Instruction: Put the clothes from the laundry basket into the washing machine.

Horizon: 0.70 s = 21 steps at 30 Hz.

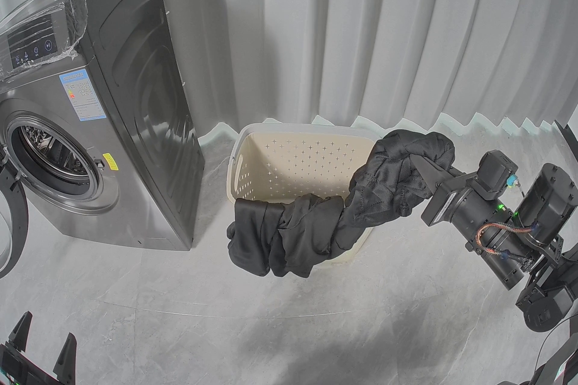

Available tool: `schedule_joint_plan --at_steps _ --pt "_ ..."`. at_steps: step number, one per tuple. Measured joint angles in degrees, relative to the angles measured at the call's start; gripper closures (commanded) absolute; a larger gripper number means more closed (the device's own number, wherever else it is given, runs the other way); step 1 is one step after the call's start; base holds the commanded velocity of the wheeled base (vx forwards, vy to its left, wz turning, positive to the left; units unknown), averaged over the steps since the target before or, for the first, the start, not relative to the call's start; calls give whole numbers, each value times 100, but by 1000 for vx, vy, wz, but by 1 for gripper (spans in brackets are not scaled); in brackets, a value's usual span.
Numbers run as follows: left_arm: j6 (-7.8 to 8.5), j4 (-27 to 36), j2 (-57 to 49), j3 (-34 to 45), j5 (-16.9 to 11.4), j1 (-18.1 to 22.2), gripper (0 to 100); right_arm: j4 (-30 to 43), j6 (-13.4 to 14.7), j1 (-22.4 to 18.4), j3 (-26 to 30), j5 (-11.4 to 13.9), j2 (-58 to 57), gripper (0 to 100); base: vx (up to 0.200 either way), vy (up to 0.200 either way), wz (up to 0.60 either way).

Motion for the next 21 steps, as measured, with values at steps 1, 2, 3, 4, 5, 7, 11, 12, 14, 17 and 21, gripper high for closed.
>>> schedule_joint_plan --at_steps 1,2,3,4,5,7,11,12,14,17,21 --pt "0 -2 0 0 0 -5 0 4 2 5 -1 0 2 100 0 200 0" --pt "0 0 0 0 0 -5 0 1 5 18 -9 0 2 100 0 200 0" --pt "0 0 0 0 0 -5 0 -10 9 41 -11 0 4 100 0 200 0" --pt "0 0 0 0 0 -5 0 -10 11 52 -11 0 6 100 0 200 0" --pt "0 -2 0 0 0 -2 0 -18 17 57 -11 0 15 100 0 200 0" --pt "0 0 0 0 0 -5 0 -35 63 85 -11 0 55 100 0 200 0" --pt "-4 0 0 0 0 -5 0 -51 93 160 -15 -2 105 100 0 200 0" --pt "-4 -2 0 0 0 -5 0 -68 93 179 -23 2 111 100 0 200 0" --pt "-4 -4 0 0 0 -5 0 -156 90 204 -23 0 113 100 0 200 0" --pt "0 5 0 0 0 0 0 -166 85 262 -9 9 107 100 0 200 0" --pt "7 2 0 0 0 -5 0 -169 85 306 0 13 100 100 0 200 0"
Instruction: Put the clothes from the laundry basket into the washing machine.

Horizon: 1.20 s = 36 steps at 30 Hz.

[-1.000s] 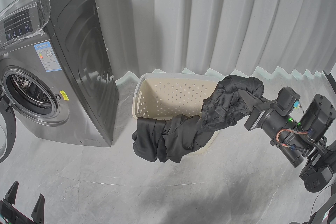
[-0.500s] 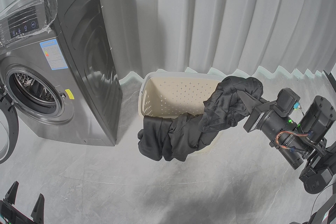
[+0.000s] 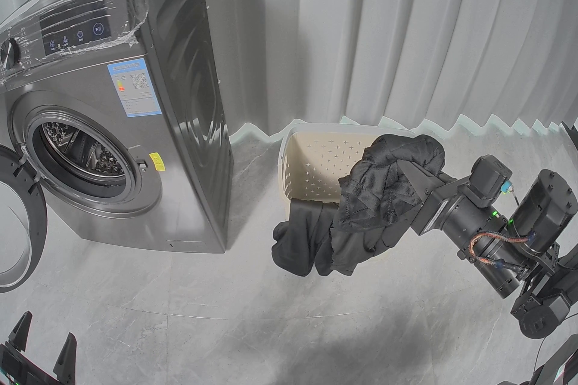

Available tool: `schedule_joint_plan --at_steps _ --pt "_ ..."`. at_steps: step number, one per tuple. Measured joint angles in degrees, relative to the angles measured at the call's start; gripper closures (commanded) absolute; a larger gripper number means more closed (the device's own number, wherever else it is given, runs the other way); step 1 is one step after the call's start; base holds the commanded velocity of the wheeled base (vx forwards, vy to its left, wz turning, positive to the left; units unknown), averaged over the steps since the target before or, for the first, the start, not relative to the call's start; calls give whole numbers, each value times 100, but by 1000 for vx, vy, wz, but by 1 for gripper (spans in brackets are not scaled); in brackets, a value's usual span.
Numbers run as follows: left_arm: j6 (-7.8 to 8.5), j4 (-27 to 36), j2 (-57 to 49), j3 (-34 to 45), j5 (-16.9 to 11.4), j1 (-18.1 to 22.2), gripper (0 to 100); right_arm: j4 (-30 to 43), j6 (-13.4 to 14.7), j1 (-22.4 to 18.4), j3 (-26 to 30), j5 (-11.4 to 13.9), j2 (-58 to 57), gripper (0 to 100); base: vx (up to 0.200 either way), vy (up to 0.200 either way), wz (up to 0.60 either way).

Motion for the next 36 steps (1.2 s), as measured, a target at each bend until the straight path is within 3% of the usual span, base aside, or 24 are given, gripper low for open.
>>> schedule_joint_plan --at_steps 15,20,32,36 --pt "-2 0 0 0 0 5 0 -30 16 72 10 -49 118 100 0 200 0" --pt "-9 -2 0 0 0 0 0 -33 18 71 16 -73 127 100 0 0 0" --pt "-11 -2 1 0 0 2 0 -29 33 61 73 -74 165 100 -200 0 0" --pt "-5 -2 0 0 33 0 0 -30 35 41 93 -74 195 100 0 0 0"
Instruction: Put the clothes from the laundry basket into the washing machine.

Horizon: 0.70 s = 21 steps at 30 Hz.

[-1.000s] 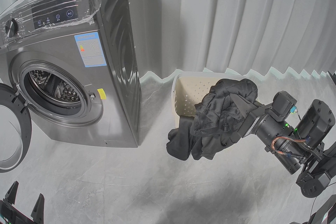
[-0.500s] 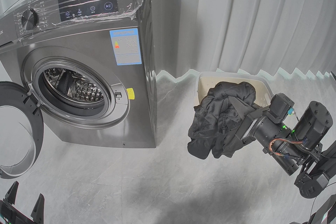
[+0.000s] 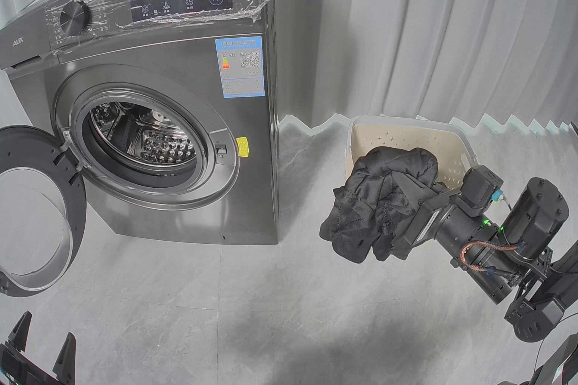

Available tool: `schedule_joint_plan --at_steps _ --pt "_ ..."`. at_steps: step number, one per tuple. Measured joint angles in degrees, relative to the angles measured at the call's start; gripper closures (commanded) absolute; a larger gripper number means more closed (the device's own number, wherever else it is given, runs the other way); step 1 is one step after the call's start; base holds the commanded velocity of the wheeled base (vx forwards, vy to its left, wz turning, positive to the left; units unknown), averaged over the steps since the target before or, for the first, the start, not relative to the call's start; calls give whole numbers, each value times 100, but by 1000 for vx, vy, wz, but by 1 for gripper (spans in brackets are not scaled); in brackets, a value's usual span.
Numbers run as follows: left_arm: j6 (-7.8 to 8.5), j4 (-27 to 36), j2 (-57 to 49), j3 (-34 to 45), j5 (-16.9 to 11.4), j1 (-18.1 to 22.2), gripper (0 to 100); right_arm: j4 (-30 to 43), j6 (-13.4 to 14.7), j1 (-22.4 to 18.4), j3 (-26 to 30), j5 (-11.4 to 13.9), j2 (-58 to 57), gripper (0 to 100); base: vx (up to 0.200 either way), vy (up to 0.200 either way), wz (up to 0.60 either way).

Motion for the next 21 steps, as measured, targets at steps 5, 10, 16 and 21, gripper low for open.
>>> schedule_joint_plan --at_steps 5,10,16,21 --pt "-13 0 0 0 -15 2 0 0 5 -2 6 1 20 100 0 120 0" --pt "-17 0 0 0 -23 5 0 -2 5 -2 6 1 28 100 0 200 0" --pt "-17 0 0 0 -26 2 0 -2 9 -9 6 0 37 100 0 200 0" --pt "-15 2 0 0 -26 0 0 -2 16 -34 6 1 44 100 0 200 0"
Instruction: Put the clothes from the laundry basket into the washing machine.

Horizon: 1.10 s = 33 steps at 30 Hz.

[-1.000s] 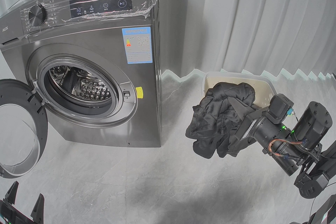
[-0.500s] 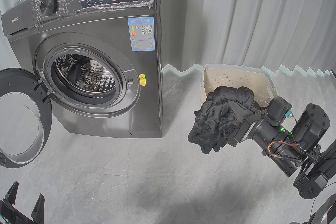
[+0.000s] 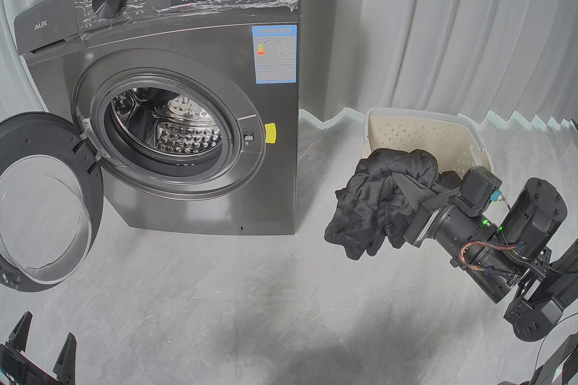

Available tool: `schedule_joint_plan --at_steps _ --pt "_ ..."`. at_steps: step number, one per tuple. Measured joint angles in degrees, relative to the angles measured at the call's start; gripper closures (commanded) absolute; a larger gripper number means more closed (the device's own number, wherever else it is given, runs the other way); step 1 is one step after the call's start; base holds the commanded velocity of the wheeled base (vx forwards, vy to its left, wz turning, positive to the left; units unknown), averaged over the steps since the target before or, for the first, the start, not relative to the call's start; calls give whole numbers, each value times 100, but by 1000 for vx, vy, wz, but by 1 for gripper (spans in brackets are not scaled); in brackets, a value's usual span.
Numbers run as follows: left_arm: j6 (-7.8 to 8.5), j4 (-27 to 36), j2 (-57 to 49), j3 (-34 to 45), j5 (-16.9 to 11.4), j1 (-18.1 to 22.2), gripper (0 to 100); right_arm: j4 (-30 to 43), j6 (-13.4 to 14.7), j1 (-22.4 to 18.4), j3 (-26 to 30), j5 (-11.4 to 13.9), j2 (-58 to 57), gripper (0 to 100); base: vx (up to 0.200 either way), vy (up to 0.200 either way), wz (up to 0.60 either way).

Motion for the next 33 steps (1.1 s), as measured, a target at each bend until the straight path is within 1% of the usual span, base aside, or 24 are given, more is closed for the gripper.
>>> schedule_joint_plan --at_steps 24,30,33 --pt "-2 -2 0 0 0 0 0 0 0 -7 9 -1 22 100 0 200 0" --pt "-10 0 0 0 2 0 0 4 0 -5 9 2 22 100 0 0 0" --pt "-10 0 0 0 0 5 0 2 0 -5 9 0 22 100 -200 0 0"
